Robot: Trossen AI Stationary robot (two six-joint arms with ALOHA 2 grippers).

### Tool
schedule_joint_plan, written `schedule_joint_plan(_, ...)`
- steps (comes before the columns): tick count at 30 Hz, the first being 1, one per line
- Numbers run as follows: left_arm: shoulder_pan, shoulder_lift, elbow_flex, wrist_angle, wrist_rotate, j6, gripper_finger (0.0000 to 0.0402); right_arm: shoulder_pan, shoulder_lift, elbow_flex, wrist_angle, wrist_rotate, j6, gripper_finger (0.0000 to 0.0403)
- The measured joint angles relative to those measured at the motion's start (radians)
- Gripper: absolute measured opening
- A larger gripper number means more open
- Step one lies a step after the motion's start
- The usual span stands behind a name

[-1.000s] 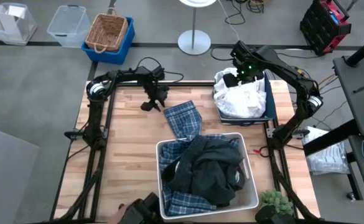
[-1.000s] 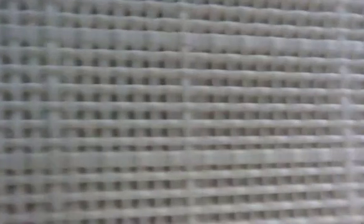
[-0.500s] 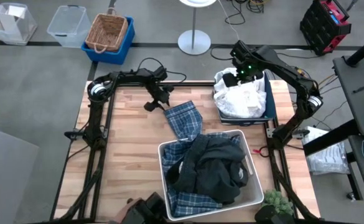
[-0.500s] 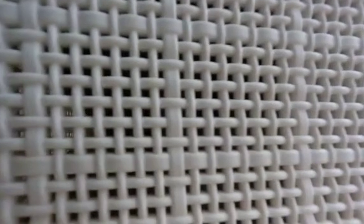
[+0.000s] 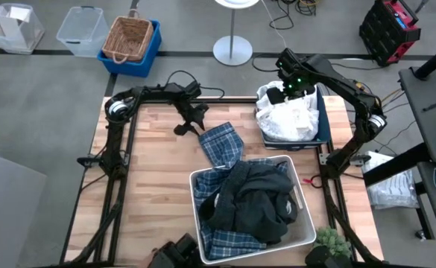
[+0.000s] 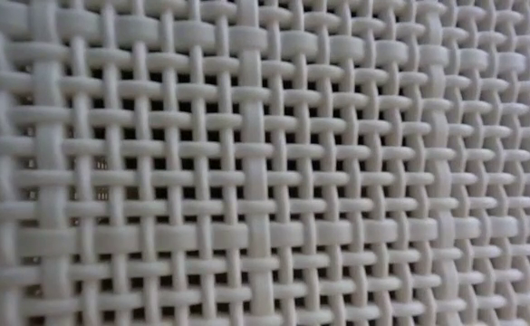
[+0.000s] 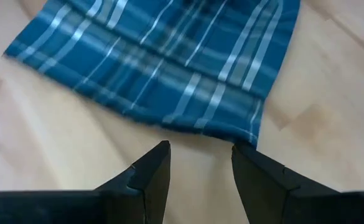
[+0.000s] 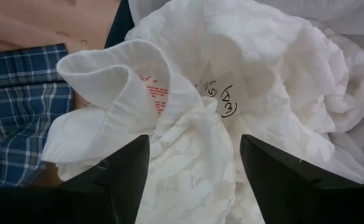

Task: Sort clothes
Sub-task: Adjust the blue long sleeve shirt in the white bin

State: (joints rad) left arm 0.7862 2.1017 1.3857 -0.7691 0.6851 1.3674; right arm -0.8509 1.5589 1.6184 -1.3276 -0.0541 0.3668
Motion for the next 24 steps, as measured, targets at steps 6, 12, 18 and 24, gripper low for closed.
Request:
schedule_joint_plan(6, -0.020, -0.003, 0.000, -0.038, 0.022, 0.002, 0.0152, 0.000, 0.000, 0.000, -0.002, -0.002, 0.000, 0.0238)
schedule_joint_plan(12, -0.034, -0.005, -0.001, -0.157, 0.112, -0.039, 0.0152, 0.000, 0.000, 0.000, -0.003, -0.003, 0.007, 0.0246)
schedule_joint_plan(18, -0.040, -0.005, 0.001, -0.138, 0.116, -0.086, 0.0152, 0.000, 0.000, 0.000, -0.003, -0.003, 0.015, 0.0246)
schedule_joint_plan(24, -0.043, -0.005, 0.003, -0.086, 0.112, -0.181, 0.0151, 0.000, 0.000, 0.000, -0.002, -0.003, 0.017, 0.0238)
